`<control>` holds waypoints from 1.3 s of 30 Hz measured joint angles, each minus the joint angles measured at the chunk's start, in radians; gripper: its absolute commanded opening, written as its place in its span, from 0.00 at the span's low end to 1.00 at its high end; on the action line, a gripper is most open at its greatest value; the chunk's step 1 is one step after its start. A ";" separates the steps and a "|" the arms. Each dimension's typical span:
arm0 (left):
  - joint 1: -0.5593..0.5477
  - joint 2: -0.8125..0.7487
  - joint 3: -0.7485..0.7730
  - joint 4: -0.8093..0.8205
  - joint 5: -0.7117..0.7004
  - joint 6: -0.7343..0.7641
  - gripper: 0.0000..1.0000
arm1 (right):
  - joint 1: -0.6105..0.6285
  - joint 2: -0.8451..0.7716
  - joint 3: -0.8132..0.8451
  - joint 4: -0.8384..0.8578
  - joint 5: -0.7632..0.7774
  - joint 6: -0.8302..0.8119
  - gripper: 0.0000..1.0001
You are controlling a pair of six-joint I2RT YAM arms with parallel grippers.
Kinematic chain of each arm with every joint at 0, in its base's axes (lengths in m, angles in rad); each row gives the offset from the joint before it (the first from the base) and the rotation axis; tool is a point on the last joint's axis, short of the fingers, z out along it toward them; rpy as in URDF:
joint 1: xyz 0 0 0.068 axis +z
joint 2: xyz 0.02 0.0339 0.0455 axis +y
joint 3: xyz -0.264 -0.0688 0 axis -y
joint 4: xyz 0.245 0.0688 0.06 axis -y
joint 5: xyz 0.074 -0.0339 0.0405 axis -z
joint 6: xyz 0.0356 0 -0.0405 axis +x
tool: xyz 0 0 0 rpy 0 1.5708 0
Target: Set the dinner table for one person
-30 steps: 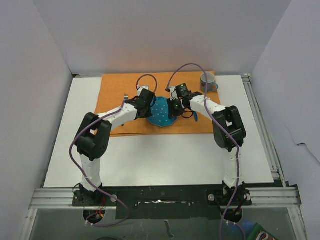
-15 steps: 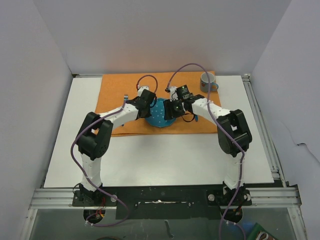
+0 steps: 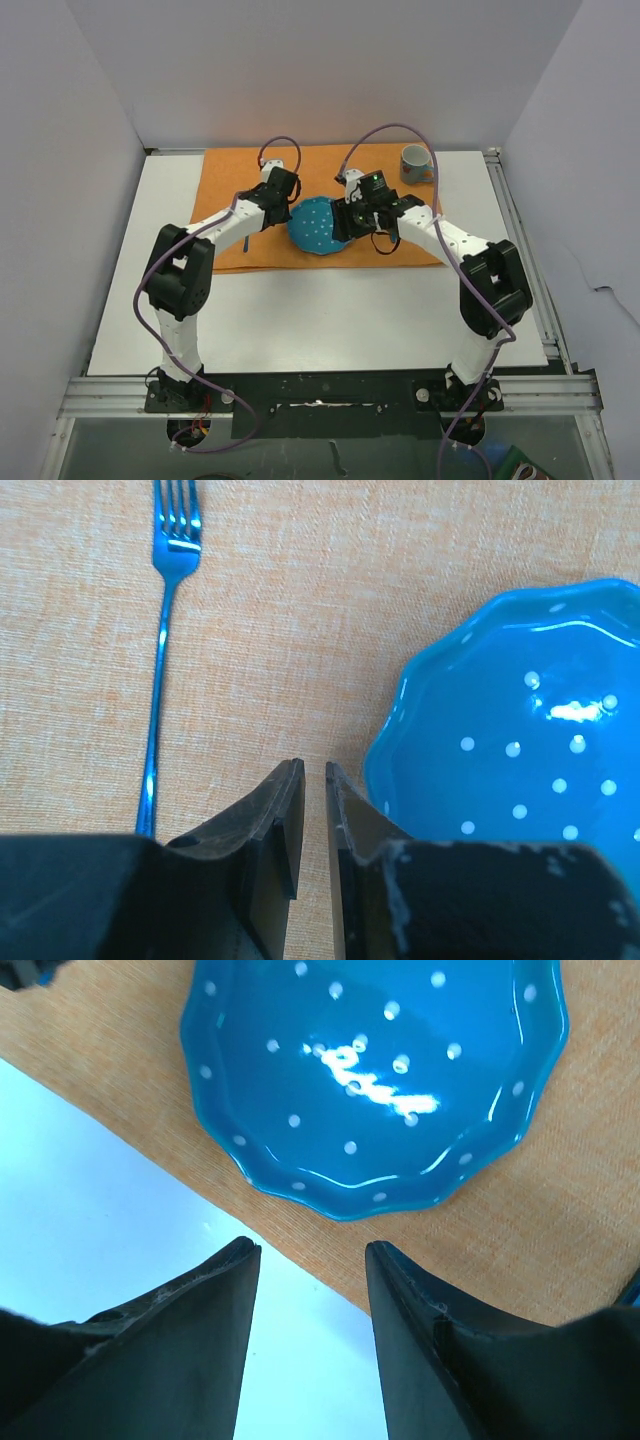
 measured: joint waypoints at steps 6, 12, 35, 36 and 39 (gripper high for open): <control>-0.004 0.000 -0.051 0.039 0.059 -0.002 0.15 | -0.035 0.016 -0.025 -0.013 0.024 -0.011 0.48; -0.004 0.000 -0.073 0.058 0.094 -0.004 0.15 | -0.112 0.103 -0.016 -0.005 0.011 -0.026 0.48; -0.004 0.000 -0.115 0.074 0.058 -0.042 0.13 | -0.140 0.229 -0.027 0.076 -0.051 -0.004 0.13; -0.004 0.000 -0.136 0.073 0.048 -0.054 0.13 | -0.139 0.214 -0.054 0.101 -0.046 0.008 0.13; -0.006 -0.011 -0.223 0.099 0.026 -0.092 0.13 | -0.121 0.161 -0.138 0.148 -0.020 0.048 0.12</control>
